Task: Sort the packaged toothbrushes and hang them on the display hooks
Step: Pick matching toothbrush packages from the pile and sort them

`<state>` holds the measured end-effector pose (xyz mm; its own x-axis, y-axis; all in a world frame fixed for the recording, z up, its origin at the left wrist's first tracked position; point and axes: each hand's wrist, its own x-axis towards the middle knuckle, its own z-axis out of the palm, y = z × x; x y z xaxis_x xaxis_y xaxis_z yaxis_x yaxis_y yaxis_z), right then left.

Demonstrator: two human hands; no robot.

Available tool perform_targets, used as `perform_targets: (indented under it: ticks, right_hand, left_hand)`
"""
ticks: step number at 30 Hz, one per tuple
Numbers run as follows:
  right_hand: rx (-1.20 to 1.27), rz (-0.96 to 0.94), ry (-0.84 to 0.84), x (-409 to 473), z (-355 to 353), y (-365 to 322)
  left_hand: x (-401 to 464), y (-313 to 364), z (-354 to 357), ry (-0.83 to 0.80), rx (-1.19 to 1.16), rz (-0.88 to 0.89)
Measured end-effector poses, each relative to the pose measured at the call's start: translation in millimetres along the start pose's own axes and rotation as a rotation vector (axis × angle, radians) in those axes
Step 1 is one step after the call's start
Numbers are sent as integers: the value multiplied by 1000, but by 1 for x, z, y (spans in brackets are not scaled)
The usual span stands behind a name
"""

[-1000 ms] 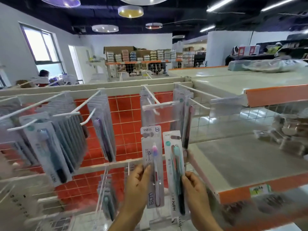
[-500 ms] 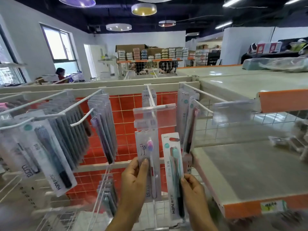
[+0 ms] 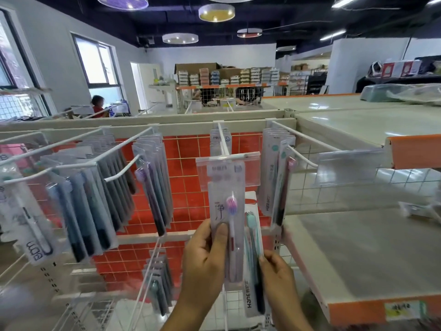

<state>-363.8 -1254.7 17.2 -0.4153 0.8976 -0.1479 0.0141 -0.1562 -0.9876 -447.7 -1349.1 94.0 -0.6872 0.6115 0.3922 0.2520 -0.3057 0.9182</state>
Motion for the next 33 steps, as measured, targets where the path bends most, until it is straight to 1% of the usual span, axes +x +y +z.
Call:
perform_targets:
  ticks: [4, 9, 12, 15, 20, 23, 27, 33]
  right_hand:
    - [-8, -4, -18, 0, 4, 2]
    - [-33, 3, -15, 3, 7, 5]
    - [-36, 17, -10, 6, 8, 6]
    - [-41, 29, 5, 10, 8, 7]
    - [-48, 37, 43, 15, 3, 11]
    - [-101, 2, 97, 19, -1, 17]
    - [-78, 15, 122, 20, -7, 19]
    - [-62, 3, 132, 17, -13, 25]
  left_hand:
    - [6, 0, -1, 14, 3, 17]
    - [14, -6, -1, -23, 58, 38]
    - [19, -10, 0, -34, 41, -5]
    - [30, -19, 1, -34, 20, -88]
    - [64, -32, 8, -42, 8, -156]
    - [89, -40, 12, -17, 67, -202]
    - [117, -51, 16, -31, 108, -207]
    - [138, -68, 14, 25, 125, -253]
